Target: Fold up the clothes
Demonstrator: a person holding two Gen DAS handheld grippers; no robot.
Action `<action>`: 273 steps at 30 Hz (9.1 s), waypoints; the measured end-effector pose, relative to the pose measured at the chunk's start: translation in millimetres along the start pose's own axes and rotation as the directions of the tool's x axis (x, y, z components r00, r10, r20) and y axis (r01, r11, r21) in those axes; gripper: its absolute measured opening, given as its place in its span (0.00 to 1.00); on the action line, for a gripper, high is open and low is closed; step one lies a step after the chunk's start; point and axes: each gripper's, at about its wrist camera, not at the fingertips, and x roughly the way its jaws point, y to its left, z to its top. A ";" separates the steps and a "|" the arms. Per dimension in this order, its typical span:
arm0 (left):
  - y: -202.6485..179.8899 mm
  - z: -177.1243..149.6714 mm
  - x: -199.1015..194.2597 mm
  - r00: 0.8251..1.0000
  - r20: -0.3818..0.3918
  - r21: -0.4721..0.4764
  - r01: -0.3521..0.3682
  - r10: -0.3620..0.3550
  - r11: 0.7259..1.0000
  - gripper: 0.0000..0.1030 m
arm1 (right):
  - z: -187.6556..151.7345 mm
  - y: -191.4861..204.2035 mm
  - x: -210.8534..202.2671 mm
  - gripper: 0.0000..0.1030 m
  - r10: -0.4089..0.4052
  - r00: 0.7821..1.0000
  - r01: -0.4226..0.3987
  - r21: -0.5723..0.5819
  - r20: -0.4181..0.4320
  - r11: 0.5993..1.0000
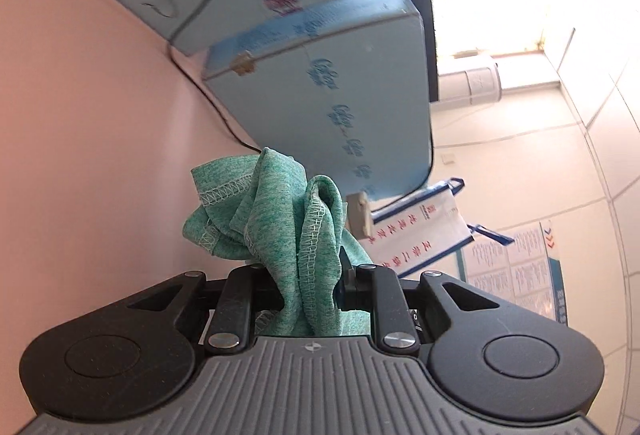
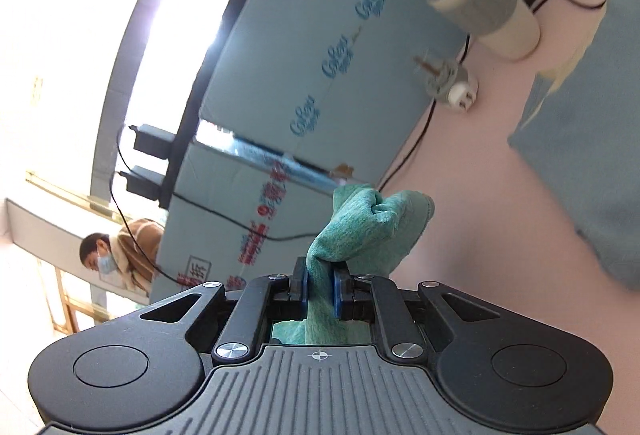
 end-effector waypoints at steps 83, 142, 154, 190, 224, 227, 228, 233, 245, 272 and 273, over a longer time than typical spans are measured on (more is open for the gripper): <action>53.7 -54.7 -45.7 0.727 -0.061 0.372 -0.619 0.683 0.692 0.97 | -46.3 -58.9 -45.3 0.90 -0.733 0.679 0.722 -0.214 0.038 0.658; 55.3 -89.9 -71.0 0.472 0.066 0.540 -0.758 0.879 0.366 1.00 | -106.4 -9.5 75.2 1.00 -0.790 0.611 0.532 -0.710 -0.054 0.461; 53.3 -95.3 -79.4 0.475 0.073 0.543 -0.756 0.877 0.364 1.00 | -106.3 -9.2 75.9 1.00 -0.788 0.613 0.527 -0.715 -0.054 0.459; 57.4 -90.6 -89.1 0.492 0.100 0.555 -0.749 0.865 0.361 1.00 | -105.5 -9.6 79.6 1.00 -0.787 0.615 0.513 -0.730 -0.055 0.452; 59.5 -84.5 -74.6 0.495 0.117 0.557 -0.750 0.861 0.356 1.00 | -104.7 -13.3 77.6 1.00 -0.775 0.631 0.510 -0.729 -0.043 0.456; 59.8 -84.2 -74.2 0.495 0.117 0.557 -0.750 0.861 0.356 1.00 | -104.3 -13.5 77.8 1.00 -0.774 0.631 0.510 -0.729 -0.043 0.456; 59.8 -84.2 -73.9 0.496 0.117 0.557 -0.750 0.861 0.356 1.00 | -104.4 -13.5 77.7 1.00 -0.774 0.632 0.510 -0.729 -0.043 0.456; 59.9 -84.7 -72.6 0.496 0.118 0.557 -0.750 0.860 0.356 1.00 | -104.5 -13.5 77.8 1.00 -0.774 0.632 0.510 -0.730 -0.042 0.456; 60.7 -84.1 -70.1 0.498 0.118 0.558 -0.749 0.859 0.358 1.00 | -105.2 -13.3 77.6 1.00 -0.771 0.636 0.509 -0.730 -0.037 0.455; 91.6 -71.5 -307.9 0.251 0.253 -0.065 -0.959 0.934 0.275 1.00 | -194.6 45.4 123.4 1.00 -0.706 0.673 0.184 -0.874 -0.222 0.449; 94.9 -75.1 -319.6 0.240 0.249 -0.091 -0.959 0.938 0.269 1.00 | -207.7 54.9 128.2 1.00 -0.684 0.684 0.129 -0.881 -0.254 0.456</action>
